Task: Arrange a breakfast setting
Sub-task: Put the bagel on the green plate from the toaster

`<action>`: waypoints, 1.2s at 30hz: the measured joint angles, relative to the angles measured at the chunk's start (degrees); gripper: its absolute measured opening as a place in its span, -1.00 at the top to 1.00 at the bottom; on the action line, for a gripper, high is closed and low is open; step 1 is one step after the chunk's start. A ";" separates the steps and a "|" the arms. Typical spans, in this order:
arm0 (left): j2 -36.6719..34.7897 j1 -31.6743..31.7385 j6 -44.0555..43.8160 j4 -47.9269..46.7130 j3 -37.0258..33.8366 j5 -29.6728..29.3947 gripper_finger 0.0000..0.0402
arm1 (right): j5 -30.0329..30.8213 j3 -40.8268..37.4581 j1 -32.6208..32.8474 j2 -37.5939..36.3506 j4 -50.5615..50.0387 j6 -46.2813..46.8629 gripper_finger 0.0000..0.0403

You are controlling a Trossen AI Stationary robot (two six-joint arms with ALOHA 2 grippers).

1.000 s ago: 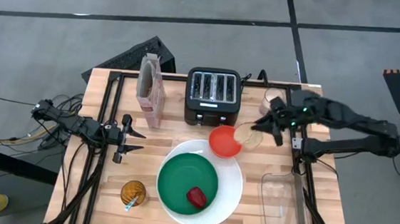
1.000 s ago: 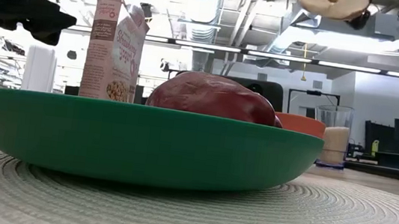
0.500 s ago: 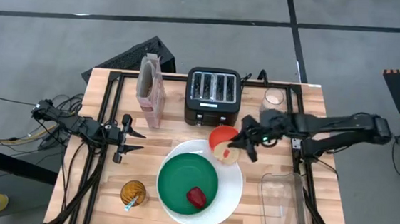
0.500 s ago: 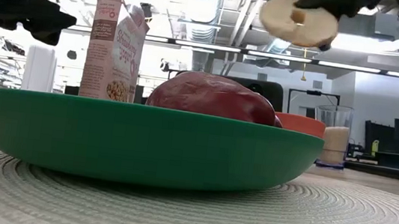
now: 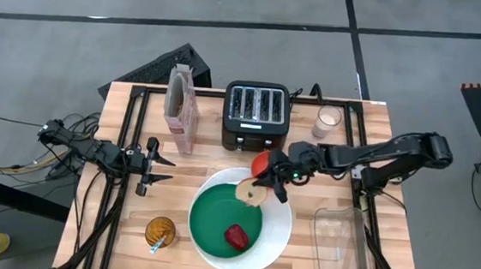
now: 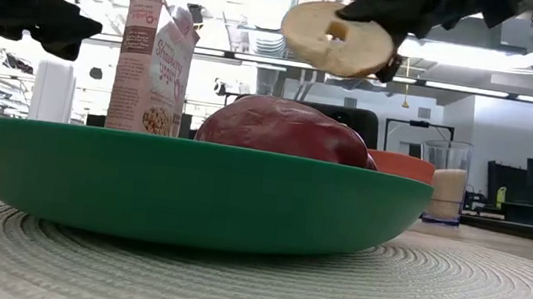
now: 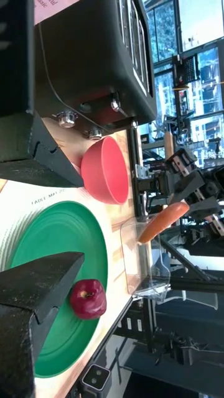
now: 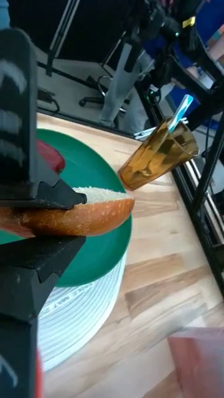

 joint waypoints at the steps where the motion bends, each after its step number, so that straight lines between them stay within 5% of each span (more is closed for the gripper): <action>1: 0.00 0.00 0.02 0.00 -0.01 0.01 0.15 | -0.15 0.00 -0.02 0.73 1.29 0.02 0.59; 11: 0.00 0.00 0.02 0.00 -0.01 0.01 0.15 | -1.54 4.31 -0.02 9.21 8.58 -0.48 0.59; 36: -0.01 0.00 0.01 0.02 -0.01 0.01 0.15 | -3.52 14.78 2.34 26.14 8.78 -3.46 0.59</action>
